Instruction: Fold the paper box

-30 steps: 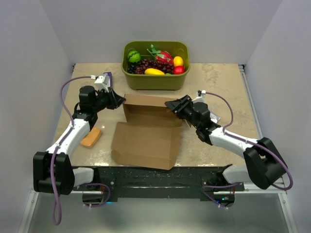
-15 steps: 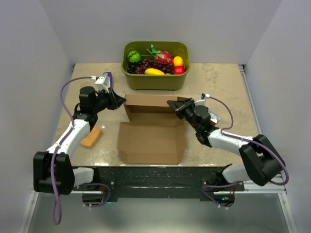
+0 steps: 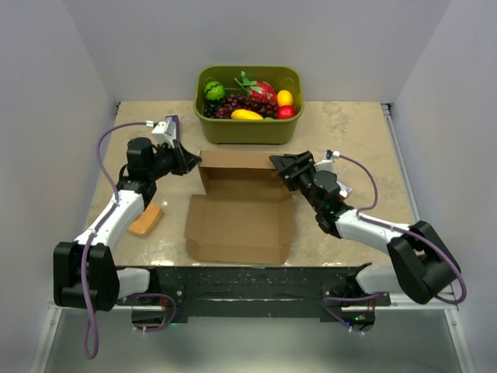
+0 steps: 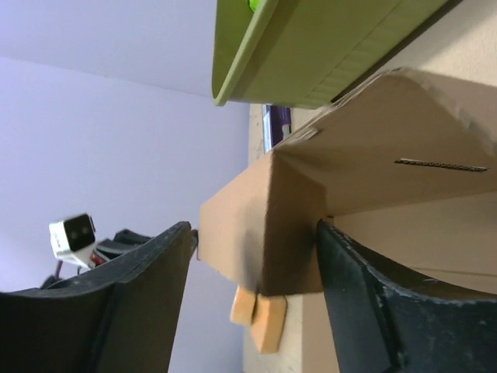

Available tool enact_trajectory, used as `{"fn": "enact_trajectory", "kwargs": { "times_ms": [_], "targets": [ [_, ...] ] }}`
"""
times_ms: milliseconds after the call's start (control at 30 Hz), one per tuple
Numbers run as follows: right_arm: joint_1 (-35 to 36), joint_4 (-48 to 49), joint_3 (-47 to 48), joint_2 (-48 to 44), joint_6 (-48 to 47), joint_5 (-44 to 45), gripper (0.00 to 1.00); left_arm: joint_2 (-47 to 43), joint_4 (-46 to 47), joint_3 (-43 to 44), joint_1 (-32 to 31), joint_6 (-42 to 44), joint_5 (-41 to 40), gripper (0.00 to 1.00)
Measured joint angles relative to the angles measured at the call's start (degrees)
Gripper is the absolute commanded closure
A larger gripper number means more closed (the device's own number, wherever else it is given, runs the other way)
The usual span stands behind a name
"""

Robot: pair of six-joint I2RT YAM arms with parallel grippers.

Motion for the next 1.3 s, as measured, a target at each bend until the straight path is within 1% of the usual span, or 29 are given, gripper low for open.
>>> {"fn": "enact_trajectory", "kwargs": {
  "times_ms": [100, 167, 200, 267, 300, 400, 467, 567, 633, 767, 833, 867, 933, 967, 1167, 1300],
  "targets": [
    [0.0, -1.4, -2.4, -5.0, -3.3, 0.2, 0.28, 0.4, 0.0, 0.4, 0.0, -0.1, -0.1, 0.84],
    [0.0, -3.4, -3.7, -8.7, -6.5, 0.6, 0.31, 0.5, -0.1, 0.4, 0.0, 0.0, -0.2, 0.85],
    [0.0, -4.9, -4.0, -10.4, -8.3, 0.8, 0.34, 0.5, -0.1, 0.5, 0.0, 0.0, -0.2, 0.85],
    [0.1, -8.2, -4.1, -13.5, -12.7, 1.1, 0.36, 0.5, -0.2, 0.5, 0.0, 0.0, -0.2, 0.85],
    [0.2, -9.6, -4.0, -14.6, -14.4, 1.3, 0.41, 0.5, -0.2, 0.5, 0.0, 0.0, -0.2, 0.85],
    [2.3, -15.7, -4.0, -18.2, -21.9, 3.1, 0.44, 0.5, -0.2, 0.5, 0.0, 0.0, -0.3, 0.85],
    [4.8, -19.8, -3.5, -18.8, -26.3, 4.8, 0.45, 0.5, -0.2, 0.5, 0.0, 0.0, -0.4, 0.85],
    [9.8, -26.9, 0.0, -15.5, -33.1, 8.1, 0.46, 0.5, -0.2, 0.5, 0.0, 0.0, -0.4, 0.85],
    [11.1, -29.7, 3.1, -11.7, -36.1, 8.9, 0.46, 0.5, -0.2, 0.5, 0.0, 0.0, -0.4, 0.85],
    [11.1, -33.6, 9.4, -0.8, -40.3, 10.1, 0.46, 0.5, -0.2, 0.5, 0.0, 0.0, -0.6, 0.85],
    [10.7, -34.5, 10.4, 3.0, -41.5, 10.1, 0.44, 0.5, -0.2, 0.5, 0.0, 0.0, -0.7, 0.85],
    [10.1, -34.8, 10.5, 4.9, -42.0, 10.0, 0.41, 0.5, -0.2, 0.5, 0.0, 0.1, -0.8, 0.85],
    [8.7, -35.6, 10.6, 7.1, -42.4, 10.0, 0.38, 0.5, -0.2, 0.5, 0.0, 0.2, -0.9, 0.85],
    [7.8, -36.1, 10.6, 7.9, -42.7, 10.1, 0.36, 0.5, -0.2, 0.6, 0.0, 0.2, -0.9, 0.85],
    [4.3, -36.7, 10.6, 7.7, -44.7, 10.7, 0.29, 0.5, -0.3, 0.6, 0.0, 0.5, -1.2, 0.85],
    [2.7, -36.3, 10.6, 7.0, -45.7, 11.1, 0.29, 0.5, -0.3, 0.7, 0.0, 0.5, -1.4, 0.85]
  ]
}}
